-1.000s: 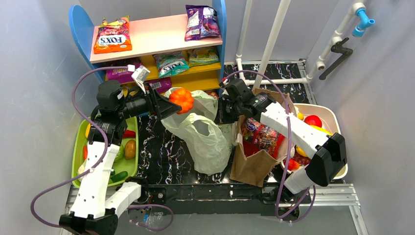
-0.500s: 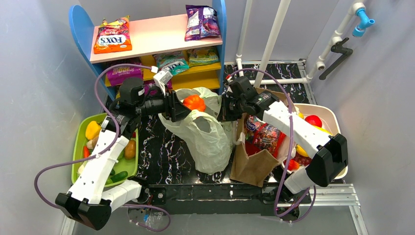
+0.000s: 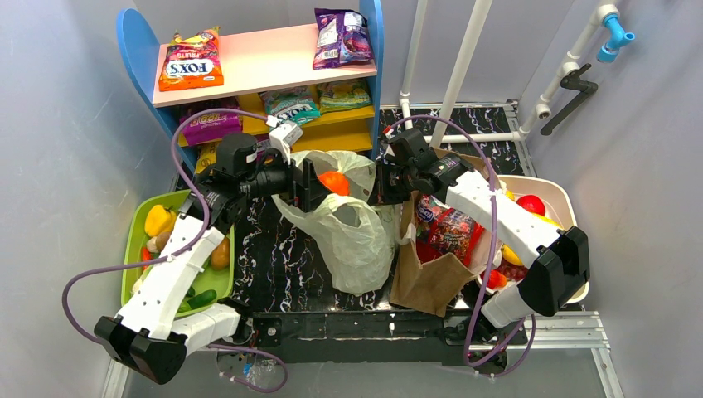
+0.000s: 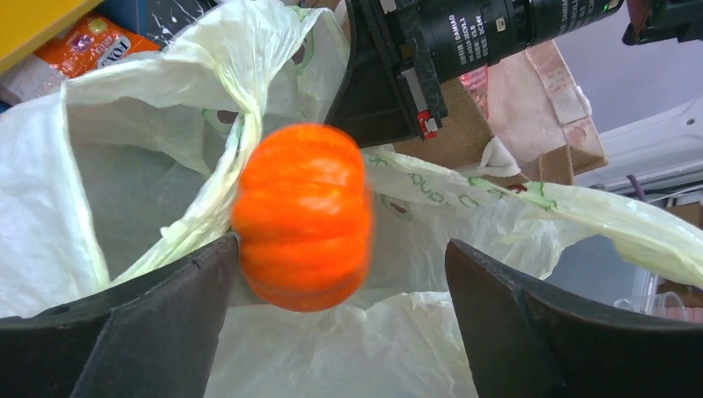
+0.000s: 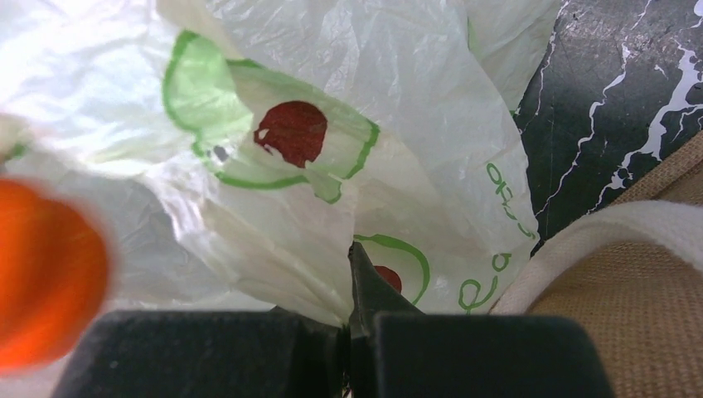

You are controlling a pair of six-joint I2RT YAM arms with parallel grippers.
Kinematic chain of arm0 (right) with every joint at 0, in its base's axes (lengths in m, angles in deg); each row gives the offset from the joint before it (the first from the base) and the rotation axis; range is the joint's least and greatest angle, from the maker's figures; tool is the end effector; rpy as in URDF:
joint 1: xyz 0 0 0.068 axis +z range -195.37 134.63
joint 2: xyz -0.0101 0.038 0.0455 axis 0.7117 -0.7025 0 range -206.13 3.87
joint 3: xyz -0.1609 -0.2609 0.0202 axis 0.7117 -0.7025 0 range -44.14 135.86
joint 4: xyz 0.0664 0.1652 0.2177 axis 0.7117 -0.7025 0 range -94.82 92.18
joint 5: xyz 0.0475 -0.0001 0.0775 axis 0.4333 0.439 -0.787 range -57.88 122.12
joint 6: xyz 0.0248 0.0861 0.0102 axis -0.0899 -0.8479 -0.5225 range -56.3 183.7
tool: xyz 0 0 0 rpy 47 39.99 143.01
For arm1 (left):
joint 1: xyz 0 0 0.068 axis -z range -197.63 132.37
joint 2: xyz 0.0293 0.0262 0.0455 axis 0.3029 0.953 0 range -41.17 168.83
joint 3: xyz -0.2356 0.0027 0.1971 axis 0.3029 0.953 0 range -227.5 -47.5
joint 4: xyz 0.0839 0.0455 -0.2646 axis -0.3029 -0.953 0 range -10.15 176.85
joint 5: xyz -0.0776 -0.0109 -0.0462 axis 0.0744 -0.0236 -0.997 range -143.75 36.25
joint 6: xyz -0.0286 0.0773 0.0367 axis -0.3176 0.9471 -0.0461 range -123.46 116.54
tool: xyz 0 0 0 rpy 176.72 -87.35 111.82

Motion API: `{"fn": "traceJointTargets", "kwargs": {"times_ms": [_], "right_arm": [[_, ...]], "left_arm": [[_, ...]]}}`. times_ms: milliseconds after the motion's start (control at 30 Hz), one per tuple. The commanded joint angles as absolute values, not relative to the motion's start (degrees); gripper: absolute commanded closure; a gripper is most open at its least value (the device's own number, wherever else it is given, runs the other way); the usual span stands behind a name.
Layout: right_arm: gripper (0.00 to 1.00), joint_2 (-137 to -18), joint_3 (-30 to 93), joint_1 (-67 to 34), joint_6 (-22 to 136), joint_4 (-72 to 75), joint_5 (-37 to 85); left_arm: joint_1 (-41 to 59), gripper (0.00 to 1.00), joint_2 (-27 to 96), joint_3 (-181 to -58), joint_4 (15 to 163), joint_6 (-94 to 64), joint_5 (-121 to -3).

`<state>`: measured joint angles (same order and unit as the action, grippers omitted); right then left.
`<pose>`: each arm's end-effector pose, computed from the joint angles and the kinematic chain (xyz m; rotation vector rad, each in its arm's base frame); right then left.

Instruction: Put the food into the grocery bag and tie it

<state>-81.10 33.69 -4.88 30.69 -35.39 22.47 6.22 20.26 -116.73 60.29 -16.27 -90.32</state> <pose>0.2757 0.2532 0.3302 -0.2498 2.4788 0.7898 0.2217 -0.1506 0.4274 0.6348 1.8605 -1.0311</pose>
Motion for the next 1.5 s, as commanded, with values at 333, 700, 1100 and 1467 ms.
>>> {"fn": "traceJointTargets", "kwargs": {"times_ms": [333, 700, 1100, 1467], "right_arm": [[0.99, -78.8, 33.0, -5.3, 31.3, -35.0, 21.6], [0.99, -78.8, 32.3, -5.3, 31.2, -34.1, 20.9], [0.99, -78.4, 31.2, -5.3, 30.8, -33.2, 20.0], [0.99, -78.4, 30.7, -5.3, 30.7, -32.6, 19.8]], "left_arm": [[6.8, 0.02, 20.8, -127.6, 46.5, -19.8, -75.6], [6.8, 0.02, 16.0, -133.0, 27.4, -25.6, -56.1], [6.8, 0.15, 8.8, -115.5, 34.5, -36.6, -52.5], [6.8, 0.1, 3.8, -106.3, 42.3, -51.2, -46.3]]}}
